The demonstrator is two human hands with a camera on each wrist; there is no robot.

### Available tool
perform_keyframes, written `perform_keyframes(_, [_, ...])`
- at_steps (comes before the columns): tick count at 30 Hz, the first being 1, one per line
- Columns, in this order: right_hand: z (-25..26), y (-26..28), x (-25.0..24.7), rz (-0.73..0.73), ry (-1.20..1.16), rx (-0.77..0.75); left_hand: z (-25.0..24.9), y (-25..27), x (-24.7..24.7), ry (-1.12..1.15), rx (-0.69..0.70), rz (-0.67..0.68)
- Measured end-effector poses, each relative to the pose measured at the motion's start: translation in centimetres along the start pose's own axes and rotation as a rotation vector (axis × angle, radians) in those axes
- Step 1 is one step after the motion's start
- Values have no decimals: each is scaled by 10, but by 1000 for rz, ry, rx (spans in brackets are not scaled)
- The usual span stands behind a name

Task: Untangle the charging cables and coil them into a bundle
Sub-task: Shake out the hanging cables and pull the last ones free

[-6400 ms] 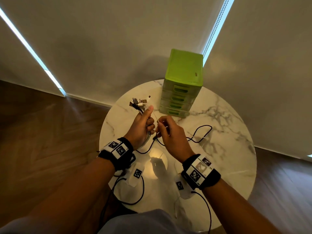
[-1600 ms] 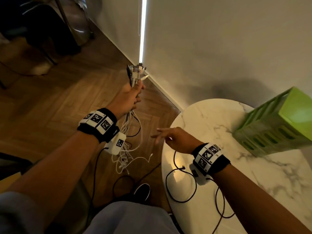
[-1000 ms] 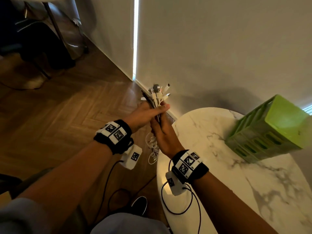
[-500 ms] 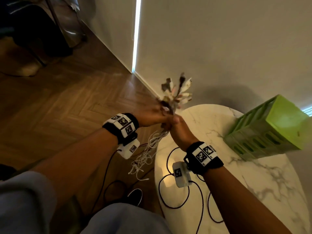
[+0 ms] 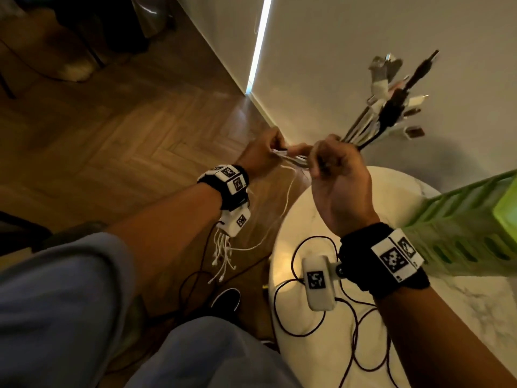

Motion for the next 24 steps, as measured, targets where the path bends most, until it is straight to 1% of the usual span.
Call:
perform_keyframes(1, [2,-2,-1,-25,-19,8,1,4,9,25,-33,228])
perform_keyframes(2, [4,-3,-4,-41,-34,29,0,13,16,46,-94,481])
perform_keyframes(3, [5,-4,-9,-53,-33,60,4,23,21,79,-186,702])
perform_keyframes(4, [5,-5,-14,-57,-14,99,8,31,22,86,-279,872])
perform_keyframes(5, [3,-5,-19,-55,22,143,12,35,21,33,-315,973])
perform_keyframes(6, [0,-5,-22,-47,71,180,17,35,19,-75,-296,1001])
perform_keyframes(7, [-3,-5,-24,-42,123,205,23,31,18,-219,-221,938])
perform_keyframes(8, [-7,-5,-26,-44,169,211,26,24,16,-390,-96,796])
perform_keyframes(9, [-10,-6,-27,-52,203,203,26,19,13,-551,37,610])
perform_keyframes(10, [-11,-7,-27,-65,222,187,25,17,10,-663,119,430])
perform_keyframes(11, [-12,-8,-29,-84,227,174,25,20,10,-696,142,313])
perform_keyframes(12, [-11,-9,-30,-103,223,161,27,26,14,-691,116,282])
perform_keyframes(13, [-11,-10,-33,-119,218,152,34,33,19,-663,62,321])
perform_keyframes(16, [-8,-7,-47,-151,206,144,53,58,34,-509,-176,614])
perform_keyframes(18, [-9,-2,-57,-171,218,147,46,71,35,-404,-221,790])
perform_keyframes(19, [-10,1,-61,-171,224,155,38,74,35,-365,-215,834])
perform_keyframes(21, [-14,8,-67,-134,228,170,12,73,30,-222,-178,806])
perform_keyframes(24, [-24,23,-69,-24,248,205,-39,67,32,220,-101,746])
Point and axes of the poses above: each hand's wrist, its own y-axis away from the middle knuckle, its own x-axis out of the palm, z = x × y, the point moved 4 cm from there along -y, towards the middle knuckle, and after that the axes turned 6 degrees about x, right-handed, at the moved point
